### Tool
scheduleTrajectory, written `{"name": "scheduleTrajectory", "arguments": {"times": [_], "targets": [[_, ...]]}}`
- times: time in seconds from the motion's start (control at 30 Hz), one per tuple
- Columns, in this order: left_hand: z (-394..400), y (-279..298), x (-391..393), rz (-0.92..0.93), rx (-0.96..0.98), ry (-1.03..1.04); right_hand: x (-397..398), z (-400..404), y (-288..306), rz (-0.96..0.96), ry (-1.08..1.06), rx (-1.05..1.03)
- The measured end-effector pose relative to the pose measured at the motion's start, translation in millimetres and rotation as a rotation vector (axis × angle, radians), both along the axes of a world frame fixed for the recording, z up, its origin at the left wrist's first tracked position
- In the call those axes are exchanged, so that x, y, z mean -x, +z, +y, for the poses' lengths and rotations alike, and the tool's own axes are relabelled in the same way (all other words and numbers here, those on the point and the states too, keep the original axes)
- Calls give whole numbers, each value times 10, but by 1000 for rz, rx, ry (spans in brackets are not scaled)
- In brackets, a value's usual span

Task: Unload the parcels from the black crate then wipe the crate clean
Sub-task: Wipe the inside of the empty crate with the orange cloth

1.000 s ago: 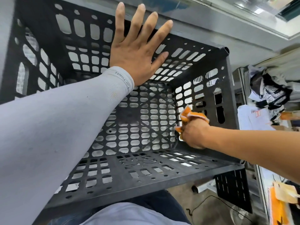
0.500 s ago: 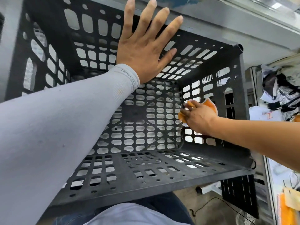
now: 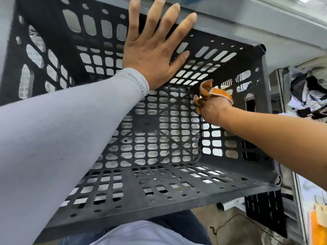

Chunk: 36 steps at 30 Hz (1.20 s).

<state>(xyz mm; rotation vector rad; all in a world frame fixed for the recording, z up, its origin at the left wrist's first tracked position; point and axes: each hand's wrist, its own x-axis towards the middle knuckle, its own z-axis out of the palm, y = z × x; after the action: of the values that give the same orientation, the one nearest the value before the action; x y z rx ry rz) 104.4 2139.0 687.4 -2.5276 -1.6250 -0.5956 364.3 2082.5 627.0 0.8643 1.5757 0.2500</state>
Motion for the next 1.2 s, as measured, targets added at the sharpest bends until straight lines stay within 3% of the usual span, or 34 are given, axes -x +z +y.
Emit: {"name": "scheduleTrajectory", "arguments": {"times": [0.47, 0.57, 0.7, 0.97, 1.03, 1.2], "targets": [[1, -46, 2, -32, -34, -23, 127, -895, 371, -14, 27, 340], [3, -46, 1, -37, -40, -29, 74, -876, 509, 6, -44, 266], [24, -53, 5, -22, -60, -24, -2, -691, 781, 200, -80, 20], [-7, -33, 10, -30, -66, -34, 73, -265, 1324, 49, 145, -162], [-6, -23, 7, -35, -65, -37, 55, -195, 1478, 60, 82, -206], [8, -56, 15, -34, -73, -33, 19, -517, 1578, 103, 37, -43]]}}
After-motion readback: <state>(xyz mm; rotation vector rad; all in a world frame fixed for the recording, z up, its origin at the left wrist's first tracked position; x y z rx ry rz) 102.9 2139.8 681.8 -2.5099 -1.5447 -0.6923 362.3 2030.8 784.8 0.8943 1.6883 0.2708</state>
